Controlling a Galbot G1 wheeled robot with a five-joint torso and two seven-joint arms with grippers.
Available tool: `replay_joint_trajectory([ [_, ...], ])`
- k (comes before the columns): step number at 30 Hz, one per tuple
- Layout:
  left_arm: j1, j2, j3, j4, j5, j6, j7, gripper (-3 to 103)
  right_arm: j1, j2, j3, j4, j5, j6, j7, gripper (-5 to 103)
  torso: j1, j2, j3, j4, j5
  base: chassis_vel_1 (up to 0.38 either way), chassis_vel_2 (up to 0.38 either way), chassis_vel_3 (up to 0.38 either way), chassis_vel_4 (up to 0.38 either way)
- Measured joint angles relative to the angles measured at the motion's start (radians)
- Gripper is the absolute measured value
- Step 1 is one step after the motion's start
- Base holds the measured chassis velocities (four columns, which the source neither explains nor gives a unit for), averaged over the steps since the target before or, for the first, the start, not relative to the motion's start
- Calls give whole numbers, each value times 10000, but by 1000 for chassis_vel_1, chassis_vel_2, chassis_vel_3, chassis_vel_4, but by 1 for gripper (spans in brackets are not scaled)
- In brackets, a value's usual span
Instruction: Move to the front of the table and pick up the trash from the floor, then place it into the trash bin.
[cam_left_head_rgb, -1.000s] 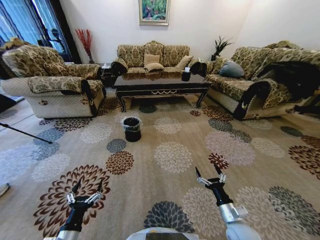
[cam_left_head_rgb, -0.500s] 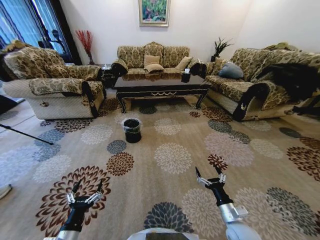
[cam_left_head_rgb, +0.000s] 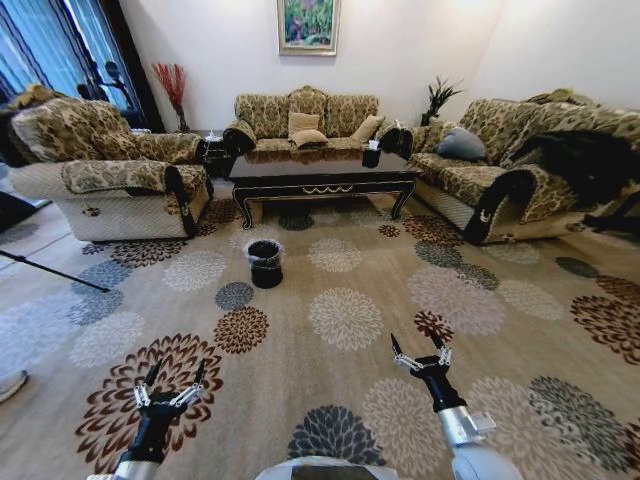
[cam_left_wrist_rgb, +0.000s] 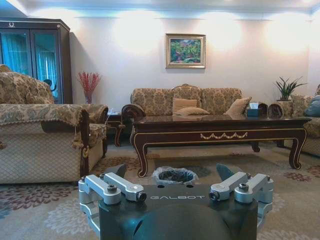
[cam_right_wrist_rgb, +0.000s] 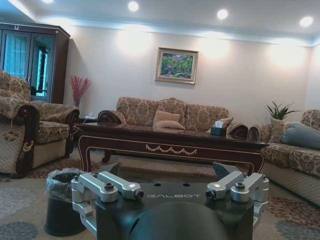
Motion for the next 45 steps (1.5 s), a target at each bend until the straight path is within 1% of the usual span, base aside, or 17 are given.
replay_joint_trajectory([
  [8, 0, 0, 0, 0, 0, 0, 0, 100, 0, 0, 0, 0, 0, 0, 0, 100, 134, 312, 177, 0, 0, 0, 0, 0, 0],
  [13, 0, 0, 0, 0, 0, 0, 0, 100, 0, 0, 0, 0, 0, 0, 0, 100, 229, 575, 346, 0, 0, 0, 0, 0, 0],
  [20, 0, 0, 0, -1, 0, 0, 0, 100, 0, 0, 0, 0, 0, 0, 0, 100, 315, 795, 484, 0, 0, 0, 0, 0, 0],
  [29, 0, 0, 0, 0, 0, 0, 0, 100, 0, 0, 0, 0, 0, 0, 0, 100, 485, 1227, 744, 0, 0, 0, 0, 0, 0],
  [31, 0, 0, 0, 0, 0, 0, 1, 100, 0, 0, 0, 0, 0, 0, 0, 100, 493, 1246, 755, 0, 0, 0, 0, 0, 0],
  [34, 0, 0, 0, 0, 0, -1, 1, 100, 0, 0, 0, 0, 0, 0, 0, 100, 574, 1436, 863, 0, 0, 0, 0, 0, 0],
  [37, 0, 0, 0, 0, 0, 0, 0, 100, 0, 0, 0, 0, 0, 0, 0, 100, 607, 1509, 903, 0, 0, 0, 0, 0, 0],
  [38, 0, 0, 0, 0, 0, 0, 0, 100, -1, 0, 0, 0, 0, 0, 0, 100, 643, 1596, 951, 0, 0, 0, 0, 0, 0],
  [45, 0, 0, 0, 0, 0, 0, 0, 100, 0, 0, 0, 0, 0, 0, 0, 100, 743, 1850, 1106, 0, 0, 0, 0, 0, 0],
])
